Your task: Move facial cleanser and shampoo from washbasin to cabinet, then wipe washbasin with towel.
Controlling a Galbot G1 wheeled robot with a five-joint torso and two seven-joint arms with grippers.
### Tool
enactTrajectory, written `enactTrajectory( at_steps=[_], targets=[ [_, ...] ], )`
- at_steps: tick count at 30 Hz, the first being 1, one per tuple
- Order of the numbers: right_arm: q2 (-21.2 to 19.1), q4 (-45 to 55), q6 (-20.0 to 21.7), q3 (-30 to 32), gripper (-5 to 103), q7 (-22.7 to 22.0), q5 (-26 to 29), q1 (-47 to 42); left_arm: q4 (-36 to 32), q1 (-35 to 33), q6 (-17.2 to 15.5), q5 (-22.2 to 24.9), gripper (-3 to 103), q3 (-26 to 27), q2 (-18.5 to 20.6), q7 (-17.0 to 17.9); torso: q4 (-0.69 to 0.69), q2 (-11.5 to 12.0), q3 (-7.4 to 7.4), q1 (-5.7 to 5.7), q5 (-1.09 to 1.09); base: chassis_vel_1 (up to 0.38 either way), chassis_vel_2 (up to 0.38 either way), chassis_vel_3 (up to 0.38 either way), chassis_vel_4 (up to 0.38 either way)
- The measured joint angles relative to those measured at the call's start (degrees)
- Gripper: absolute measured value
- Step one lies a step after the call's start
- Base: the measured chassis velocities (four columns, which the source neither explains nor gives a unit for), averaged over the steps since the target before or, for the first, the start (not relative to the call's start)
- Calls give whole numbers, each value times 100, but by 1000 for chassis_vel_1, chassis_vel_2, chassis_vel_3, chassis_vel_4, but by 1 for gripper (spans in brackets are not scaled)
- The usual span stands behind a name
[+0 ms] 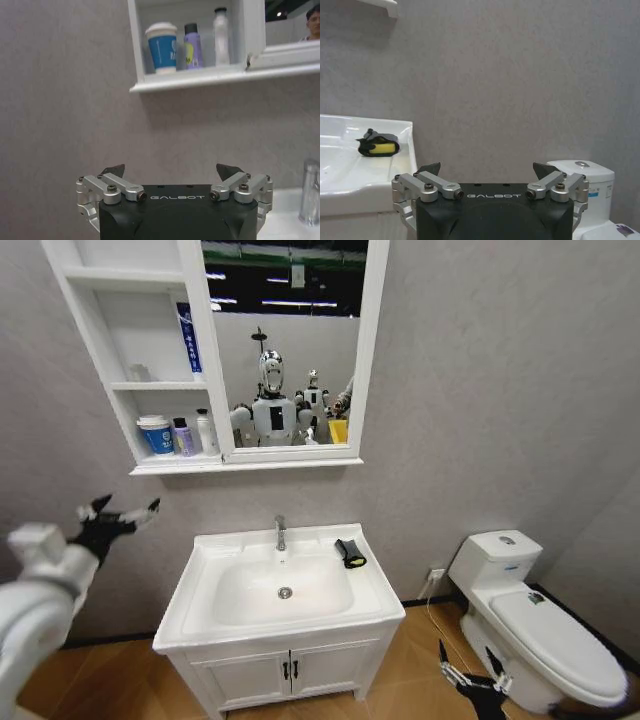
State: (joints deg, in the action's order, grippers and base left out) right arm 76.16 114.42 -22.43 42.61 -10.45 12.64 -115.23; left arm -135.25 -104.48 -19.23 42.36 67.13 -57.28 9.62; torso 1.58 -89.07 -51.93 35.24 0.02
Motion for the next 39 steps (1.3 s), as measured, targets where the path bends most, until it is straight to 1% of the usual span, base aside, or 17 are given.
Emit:
enactTrajectory(
  at_steps=[1,2,4,5,6,8,10,18,24,28,29,30,31,32,34,37,39],
  targets=[
    [0,0,0,0,100,0,0,0,0,0,0,0,100,0,0,0,0,0,0,0,0,0,0,0,0],
    [-14,47,-17,-13,100,29,47,-75,-41,-238,145,-172,100,-44,-210,-103,0,0,0,-1,3,0,0,0,0],
    [-48,198,-104,-84,100,90,114,-362,-79,-762,574,-940,100,-446,-800,-408,5,0,1,-1,-2,0,0,0,0],
    [-48,198,-104,-84,100,90,114,-362,-79,-762,574,-940,100,-446,-800,-408,5,0,1,-1,-2,0,0,0,0],
    [-55,240,-145,-118,100,109,116,-488,-156,-868,643,-1106,100,-639,-1034,-439,10,0,0,-1,-2,0,0,0,0],
    [-50,285,-159,-174,100,125,113,-581,-237,-958,695,-1251,100,-835,-1227,-472,10,0,0,-1,1,0,0,0,0],
    [-21,459,-152,-322,100,153,73,-721,-426,-1139,789,-1647,100,-1233,-1643,-529,8,1,-1,1,-1,0,0,0,0],
    [7,793,6,-339,100,175,-9,-714,-672,-1195,845,-2229,100,-1676,-1962,-585,8,1,-1,2,-1,0,0,0,0],
    [-105,960,227,-176,100,113,136,-548,-674,-1186,844,-2250,100,-1687,-1945,-585,8,1,-2,2,-2,0,0,0,0],
    [-221,1138,630,-27,100,70,489,-144,-674,-1186,837,-2241,100,-1687,-1931,-585,9,1,-2,1,-3,0,0,0,0],
    [-430,1289,1250,52,100,-107,1014,462,-671,-1187,832,-2232,100,-1687,-1923,-582,8,1,-2,2,-3,0,0,0,0],
    [-430,1289,1250,52,100,-107,1014,462,-671,-1187,832,-2232,100,-1687,-1923,-582,8,1,-2,2,-3,0,0,0,0],
    [-877,1264,1859,34,100,-388,1346,1282,-668,-1188,829,-2223,100,-1687,-1915,-583,11,1,-2,1,0,0,0,0,0],
    [-877,1264,1859,34,100,-388,1346,1282,-668,-1188,829,-2223,100,-1687,-1915,-583,11,1,-2,1,0,0,0,0,0],
    [-1640,1123,2484,-133,100,-661,1850,2306,-663,-1190,825,-2214,100,-1687,-1912,-579,2,2,-3,3,-4,0,0,0,0],
    [-2130,877,2766,-304,100,-727,2245,2972,-660,-1191,820,-2208,100,-1686,-1907,-578,3,3,-3,5,-3,0,0,0,0],
    [-2242,762,2836,-357,100,-710,2382,3096,-660,-1191,819,-2206,100,-1686,-1906,-577,4,3,-3,5,-2,0,0,0,0]
  ],
)
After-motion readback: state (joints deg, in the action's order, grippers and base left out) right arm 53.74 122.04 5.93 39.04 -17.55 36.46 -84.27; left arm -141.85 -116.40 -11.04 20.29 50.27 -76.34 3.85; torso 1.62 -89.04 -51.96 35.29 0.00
